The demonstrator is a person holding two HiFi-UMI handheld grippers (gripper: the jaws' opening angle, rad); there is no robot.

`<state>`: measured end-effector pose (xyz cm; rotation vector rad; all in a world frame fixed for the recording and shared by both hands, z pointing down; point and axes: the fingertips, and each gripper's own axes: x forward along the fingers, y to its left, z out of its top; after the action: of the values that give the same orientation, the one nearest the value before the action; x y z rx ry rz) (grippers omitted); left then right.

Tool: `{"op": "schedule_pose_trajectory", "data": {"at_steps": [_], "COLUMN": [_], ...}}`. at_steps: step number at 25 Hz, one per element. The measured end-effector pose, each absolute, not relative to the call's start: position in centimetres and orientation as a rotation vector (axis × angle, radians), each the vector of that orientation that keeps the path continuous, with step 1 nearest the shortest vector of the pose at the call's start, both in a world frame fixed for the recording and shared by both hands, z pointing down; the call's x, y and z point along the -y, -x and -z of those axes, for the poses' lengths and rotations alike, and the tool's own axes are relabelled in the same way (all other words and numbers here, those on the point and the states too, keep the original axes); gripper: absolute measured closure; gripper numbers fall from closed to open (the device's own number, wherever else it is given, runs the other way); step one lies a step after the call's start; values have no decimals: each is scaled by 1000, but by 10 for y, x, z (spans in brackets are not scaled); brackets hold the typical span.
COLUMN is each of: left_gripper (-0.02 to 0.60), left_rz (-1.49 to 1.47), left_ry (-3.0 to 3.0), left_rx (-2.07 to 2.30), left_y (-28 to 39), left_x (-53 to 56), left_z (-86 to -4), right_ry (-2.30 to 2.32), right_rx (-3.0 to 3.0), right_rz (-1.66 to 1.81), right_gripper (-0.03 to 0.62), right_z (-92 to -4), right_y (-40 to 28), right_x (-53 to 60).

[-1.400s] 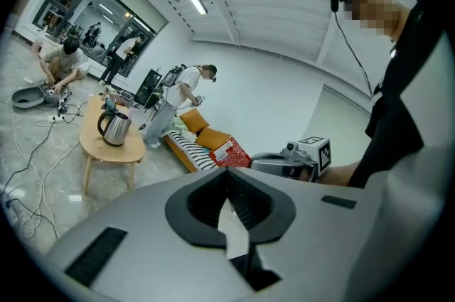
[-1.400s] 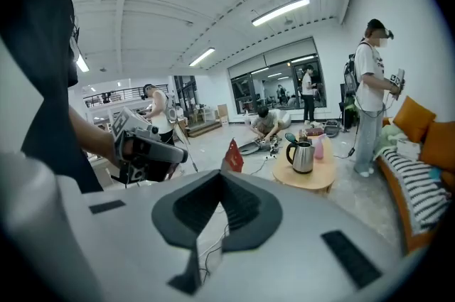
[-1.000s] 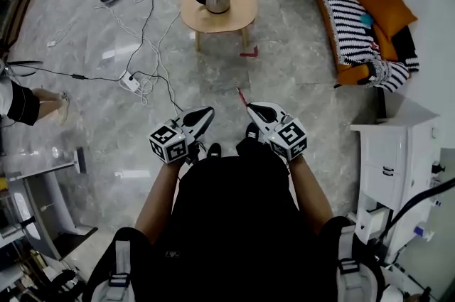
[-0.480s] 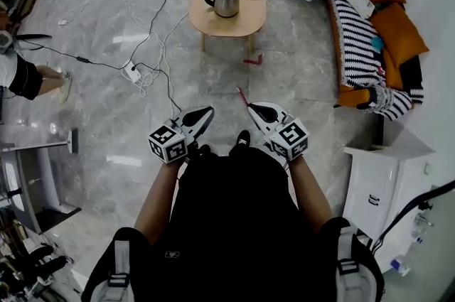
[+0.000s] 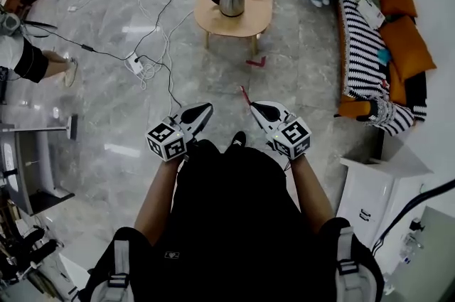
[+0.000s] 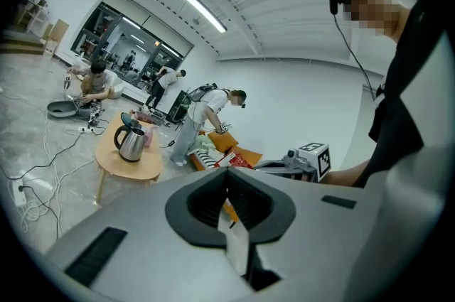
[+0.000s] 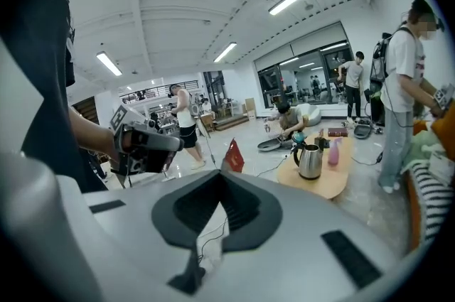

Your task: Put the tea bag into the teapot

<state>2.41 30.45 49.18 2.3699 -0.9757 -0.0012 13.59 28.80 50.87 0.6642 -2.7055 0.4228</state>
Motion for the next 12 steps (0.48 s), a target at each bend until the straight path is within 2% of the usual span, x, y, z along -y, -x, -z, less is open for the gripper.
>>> {"op": "schedule_pose_trajectory", "data": {"at_steps": [12], "left_gripper": [571], "left_rz": [-35], "left_ry": [-2358], "left_rx": [987], "left_y": [-25], "left_x": [-296], "left_z": [-492], "right_ry": [-681], "right_rx": [2724], "right_rz": [-473], "right_gripper": [588], "right_z": [-512], "right_y": [-141], "right_x": [-282]}}
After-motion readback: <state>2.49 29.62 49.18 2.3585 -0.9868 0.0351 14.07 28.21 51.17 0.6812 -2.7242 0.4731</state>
